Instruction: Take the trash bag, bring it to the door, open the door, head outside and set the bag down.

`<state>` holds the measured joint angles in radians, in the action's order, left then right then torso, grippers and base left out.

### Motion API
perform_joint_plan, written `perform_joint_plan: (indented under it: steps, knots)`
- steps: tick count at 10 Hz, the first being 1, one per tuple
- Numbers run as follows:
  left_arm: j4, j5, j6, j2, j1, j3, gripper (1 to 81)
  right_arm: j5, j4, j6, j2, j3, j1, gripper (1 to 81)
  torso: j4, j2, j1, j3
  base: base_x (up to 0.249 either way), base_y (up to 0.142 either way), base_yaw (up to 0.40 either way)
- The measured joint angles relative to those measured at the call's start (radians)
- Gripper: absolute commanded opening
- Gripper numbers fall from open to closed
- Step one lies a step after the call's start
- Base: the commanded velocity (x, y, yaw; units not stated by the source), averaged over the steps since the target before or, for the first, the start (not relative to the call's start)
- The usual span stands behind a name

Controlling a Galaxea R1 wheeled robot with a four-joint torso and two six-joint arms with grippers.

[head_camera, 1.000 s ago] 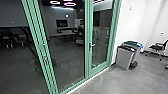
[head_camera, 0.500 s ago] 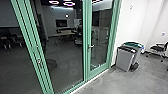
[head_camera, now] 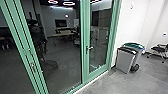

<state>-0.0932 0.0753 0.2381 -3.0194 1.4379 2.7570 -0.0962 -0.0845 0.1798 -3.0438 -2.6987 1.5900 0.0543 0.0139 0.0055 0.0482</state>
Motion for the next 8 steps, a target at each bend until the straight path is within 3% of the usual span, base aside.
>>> perform_joint_plan:
  steps: [4, 8]
  knots:
    - [0.0, 0.0, 0.0, 0.0, 0.0, 0.0, 1.0, 0.0, 0.0, 0.0, 0.0, 0.0, 0.0, 81.1, 0.0, 0.0, 0.0, 0.0, 0.182, -0.065, 0.0]
    - [0.0, 0.0, 0.0, -0.002, 0.0, 0.0, 1.0, 0.0, 0.0, 0.0, 0.003, -0.001, 0.0, 81.1, 0.0, 0.0, 0.0, 0.0, 0.171, 0.0, 0.0]
